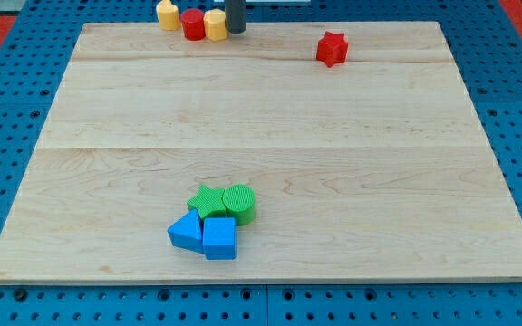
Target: Move your arm towards the red star
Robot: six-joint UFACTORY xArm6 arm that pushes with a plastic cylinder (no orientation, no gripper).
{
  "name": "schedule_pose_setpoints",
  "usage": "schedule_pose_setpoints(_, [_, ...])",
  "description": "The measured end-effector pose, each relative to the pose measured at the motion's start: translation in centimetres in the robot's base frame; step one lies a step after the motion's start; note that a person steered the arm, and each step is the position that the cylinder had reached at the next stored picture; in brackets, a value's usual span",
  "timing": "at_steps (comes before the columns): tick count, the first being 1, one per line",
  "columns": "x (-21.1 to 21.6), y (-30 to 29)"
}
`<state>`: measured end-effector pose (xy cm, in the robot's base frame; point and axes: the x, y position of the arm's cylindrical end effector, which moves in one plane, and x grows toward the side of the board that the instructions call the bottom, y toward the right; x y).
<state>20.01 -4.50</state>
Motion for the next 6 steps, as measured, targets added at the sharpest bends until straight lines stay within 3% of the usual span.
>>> schedule_pose_setpoints(2, [10.6, 7.6])
schedule_pose_setpoints(3, [13.9, 14.7])
schedule_pose_setpoints(4, [9.2, 19.2])
schedule_pose_setpoints(6, [4.5, 16.5])
